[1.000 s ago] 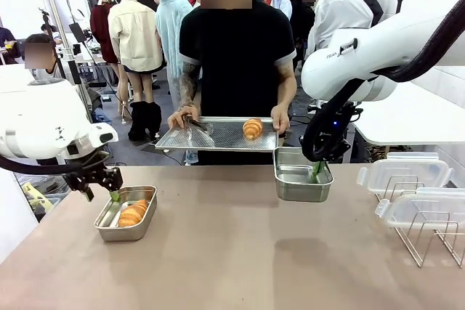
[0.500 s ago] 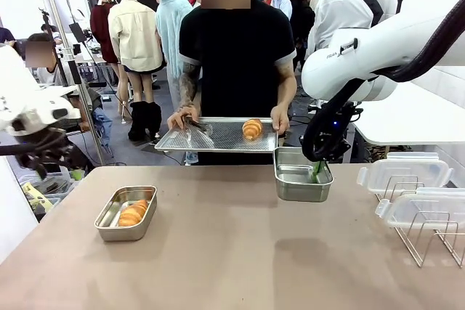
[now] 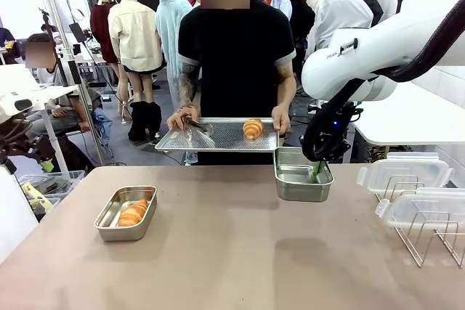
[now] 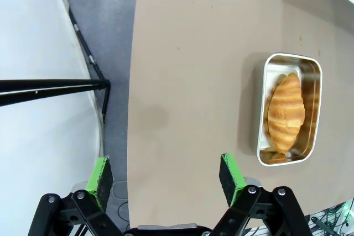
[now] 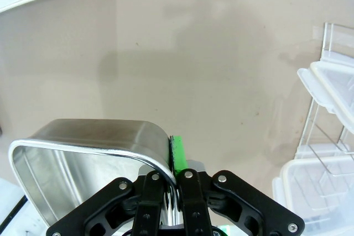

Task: Place the bread in airtight containers.
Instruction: Once an object is inside an Airtight Container , place the container in the center of the table.

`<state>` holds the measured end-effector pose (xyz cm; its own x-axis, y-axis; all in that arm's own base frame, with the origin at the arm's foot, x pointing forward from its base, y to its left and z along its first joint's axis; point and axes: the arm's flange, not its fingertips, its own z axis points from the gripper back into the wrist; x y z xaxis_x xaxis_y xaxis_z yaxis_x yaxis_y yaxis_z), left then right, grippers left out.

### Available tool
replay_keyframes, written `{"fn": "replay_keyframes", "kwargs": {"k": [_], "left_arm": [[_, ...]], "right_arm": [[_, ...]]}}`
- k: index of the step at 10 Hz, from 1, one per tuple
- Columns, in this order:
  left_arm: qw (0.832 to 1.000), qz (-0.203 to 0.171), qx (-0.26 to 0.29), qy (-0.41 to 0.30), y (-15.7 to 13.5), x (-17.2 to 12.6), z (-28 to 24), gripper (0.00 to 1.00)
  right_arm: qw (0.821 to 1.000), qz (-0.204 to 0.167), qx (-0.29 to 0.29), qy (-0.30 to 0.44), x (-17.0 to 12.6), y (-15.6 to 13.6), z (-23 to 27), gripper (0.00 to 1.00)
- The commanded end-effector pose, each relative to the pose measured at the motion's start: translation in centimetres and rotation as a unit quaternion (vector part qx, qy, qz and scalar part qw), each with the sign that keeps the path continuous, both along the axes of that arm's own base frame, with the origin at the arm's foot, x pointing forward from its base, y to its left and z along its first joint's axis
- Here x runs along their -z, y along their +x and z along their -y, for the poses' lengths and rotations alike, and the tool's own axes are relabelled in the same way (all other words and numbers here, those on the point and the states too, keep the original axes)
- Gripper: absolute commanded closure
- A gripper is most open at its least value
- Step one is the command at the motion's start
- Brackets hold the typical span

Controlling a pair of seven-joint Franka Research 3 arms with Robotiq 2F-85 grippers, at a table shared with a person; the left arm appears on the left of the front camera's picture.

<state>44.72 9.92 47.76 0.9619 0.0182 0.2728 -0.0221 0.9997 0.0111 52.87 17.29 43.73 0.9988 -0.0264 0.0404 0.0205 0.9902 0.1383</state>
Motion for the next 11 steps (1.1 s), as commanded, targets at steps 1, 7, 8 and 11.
{"fn": "replay_keyframes", "kwargs": {"k": [1,7,8,11], "left_arm": [[1.0,-0.008,0.021,0.002,-0.28,-0.02,1.11,0.0],[1.0,-0.008,0.021,0.002,-0.28,-0.02,1.11,0.0],[1.0,-0.008,0.021,0.002,-0.28,-0.02,1.11,0.0],[1.0,-0.008,0.021,0.002,-0.28,-0.02,1.11,0.0]], "right_arm": [[1.0,0.009,0.002,0.002,-0.11,-0.03,-0.13,1.0],[1.0,0.009,0.002,0.002,-0.11,-0.03,-0.13,1.0],[1.0,0.009,0.002,0.002,-0.11,-0.03,-0.13,1.0],[1.0,0.009,0.002,0.002,-0.11,-0.03,-0.13,1.0]]}}
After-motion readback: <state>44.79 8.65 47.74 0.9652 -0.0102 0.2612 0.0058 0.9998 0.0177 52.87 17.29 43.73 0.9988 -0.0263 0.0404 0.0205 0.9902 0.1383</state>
